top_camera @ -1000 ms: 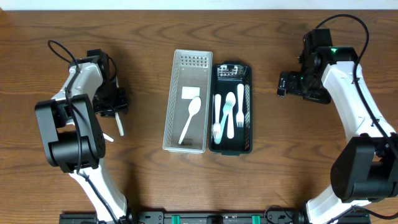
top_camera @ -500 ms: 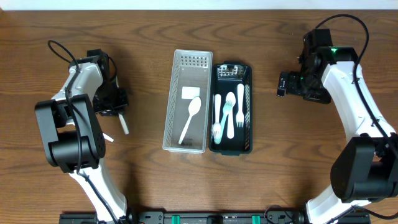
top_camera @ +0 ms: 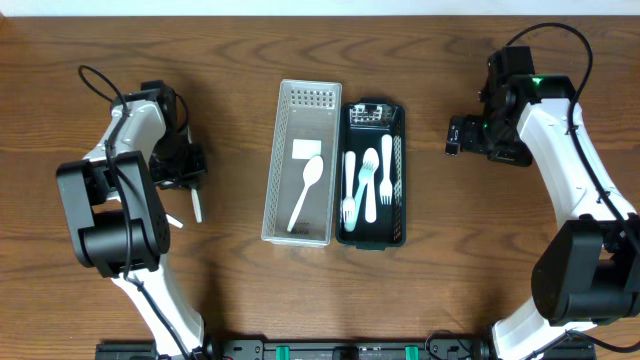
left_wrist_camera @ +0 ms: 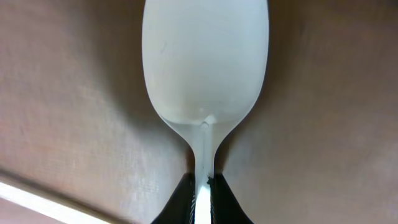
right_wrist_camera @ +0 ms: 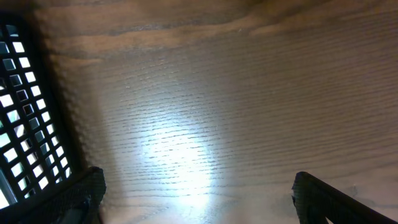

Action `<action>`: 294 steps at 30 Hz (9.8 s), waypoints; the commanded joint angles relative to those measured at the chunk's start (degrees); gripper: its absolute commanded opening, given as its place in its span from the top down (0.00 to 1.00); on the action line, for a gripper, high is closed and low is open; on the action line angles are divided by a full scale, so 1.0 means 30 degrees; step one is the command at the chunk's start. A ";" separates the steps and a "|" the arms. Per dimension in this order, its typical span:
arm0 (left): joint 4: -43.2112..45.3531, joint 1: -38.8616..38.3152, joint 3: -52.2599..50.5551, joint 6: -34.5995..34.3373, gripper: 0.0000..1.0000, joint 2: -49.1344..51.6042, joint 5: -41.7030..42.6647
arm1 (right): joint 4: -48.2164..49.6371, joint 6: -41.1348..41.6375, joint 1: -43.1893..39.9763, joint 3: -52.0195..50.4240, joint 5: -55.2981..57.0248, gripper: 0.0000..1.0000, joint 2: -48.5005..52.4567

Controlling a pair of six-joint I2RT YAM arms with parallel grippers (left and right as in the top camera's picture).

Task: Pack container
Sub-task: 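Place the second spoon into the white basket and release, then move the left gripper to a third white spoon and grasp it, then place the third spoon into the white basket and release, then move the left gripper to the last white spoon and grasp it, then place the last spoon into the white basket and release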

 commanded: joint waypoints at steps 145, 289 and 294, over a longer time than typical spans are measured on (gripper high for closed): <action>0.1282 -1.0520 -0.2353 -0.4940 0.94 -1.1322 -0.0474 | 0.0313 -0.0466 0.0138 -0.0087 -0.0051 0.01 0.0175; 0.1960 -0.5428 -0.2375 -0.0692 0.94 -1.2284 0.2033 | -0.0204 -0.0758 0.0153 -0.0087 -0.0051 0.01 0.0175; 0.2550 -0.9712 -0.2346 -0.0699 0.94 -1.1591 0.0736 | -0.0197 -0.0758 0.0153 -0.0087 -0.0051 0.01 0.0175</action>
